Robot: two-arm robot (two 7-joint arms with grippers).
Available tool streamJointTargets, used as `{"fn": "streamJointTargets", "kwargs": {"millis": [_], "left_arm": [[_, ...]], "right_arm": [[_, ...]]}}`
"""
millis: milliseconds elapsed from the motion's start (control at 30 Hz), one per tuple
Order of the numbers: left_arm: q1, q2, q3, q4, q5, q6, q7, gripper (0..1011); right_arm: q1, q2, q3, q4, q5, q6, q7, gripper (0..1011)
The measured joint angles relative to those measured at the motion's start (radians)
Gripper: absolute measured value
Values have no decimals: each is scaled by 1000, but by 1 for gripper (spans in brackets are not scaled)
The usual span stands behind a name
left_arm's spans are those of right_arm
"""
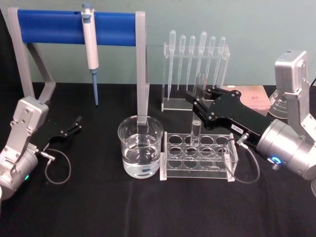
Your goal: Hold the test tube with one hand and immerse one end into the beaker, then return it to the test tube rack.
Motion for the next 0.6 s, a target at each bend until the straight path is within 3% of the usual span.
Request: {"fn": "streamJointTargets", "kwargs": {"millis": [600], "left_arm": [[0, 0, 0, 0, 0, 0, 0, 1000]], "right_arm": [[0, 0, 0, 0, 0, 0, 0, 225]]}}
